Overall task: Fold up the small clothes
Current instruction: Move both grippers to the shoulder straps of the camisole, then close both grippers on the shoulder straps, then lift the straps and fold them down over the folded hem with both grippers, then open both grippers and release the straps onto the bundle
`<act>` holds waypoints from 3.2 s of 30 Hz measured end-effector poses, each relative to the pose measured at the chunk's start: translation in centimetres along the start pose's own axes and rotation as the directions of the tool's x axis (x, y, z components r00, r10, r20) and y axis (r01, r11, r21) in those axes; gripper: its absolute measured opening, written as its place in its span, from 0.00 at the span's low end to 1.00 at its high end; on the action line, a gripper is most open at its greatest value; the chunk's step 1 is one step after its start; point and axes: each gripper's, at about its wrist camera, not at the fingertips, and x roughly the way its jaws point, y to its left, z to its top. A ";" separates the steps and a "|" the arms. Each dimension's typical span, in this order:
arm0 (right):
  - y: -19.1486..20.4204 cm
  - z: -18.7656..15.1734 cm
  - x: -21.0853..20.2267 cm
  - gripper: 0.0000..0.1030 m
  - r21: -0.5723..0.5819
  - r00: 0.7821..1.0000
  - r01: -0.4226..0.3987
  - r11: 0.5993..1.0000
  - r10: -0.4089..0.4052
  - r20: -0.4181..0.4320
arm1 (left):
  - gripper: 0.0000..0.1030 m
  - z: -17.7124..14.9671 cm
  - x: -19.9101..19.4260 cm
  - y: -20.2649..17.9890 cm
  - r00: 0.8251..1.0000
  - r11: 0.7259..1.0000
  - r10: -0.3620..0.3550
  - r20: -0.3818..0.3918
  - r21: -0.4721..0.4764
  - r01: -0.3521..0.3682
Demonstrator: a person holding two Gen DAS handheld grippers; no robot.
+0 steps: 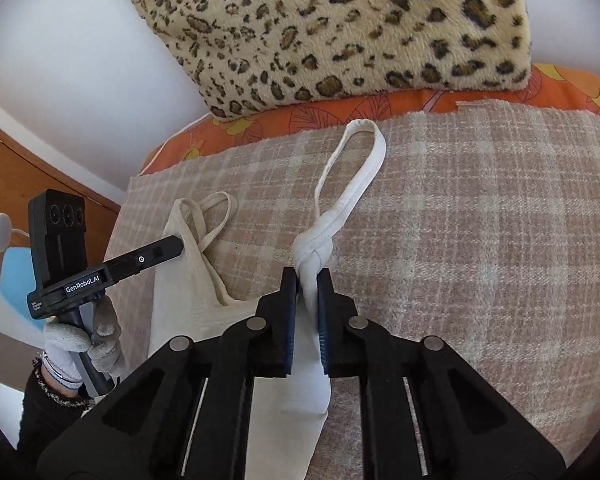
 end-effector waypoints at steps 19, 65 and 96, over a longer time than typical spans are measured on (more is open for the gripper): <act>-1.0 0.3 -0.1 0.26 0.003 0.999 0.045 0.999 -0.045 0.002 | 0.07 0.5 1.2 0.8 1.000 1.000 0.009 0.007 -0.026 -0.008; 9.8 -23.1 -13.8 0.06 -0.268 0.988 0.091 0.959 -0.053 0.145 | 0.05 -18.0 -14.1 -8.0 0.991 0.966 -0.120 0.050 0.237 0.105; 9.5 -32.7 -12.9 0.07 -0.473 0.974 0.215 0.855 -0.226 0.034 | 0.13 -27.3 -17.4 -5.4 0.994 0.912 0.074 -0.085 0.408 -0.033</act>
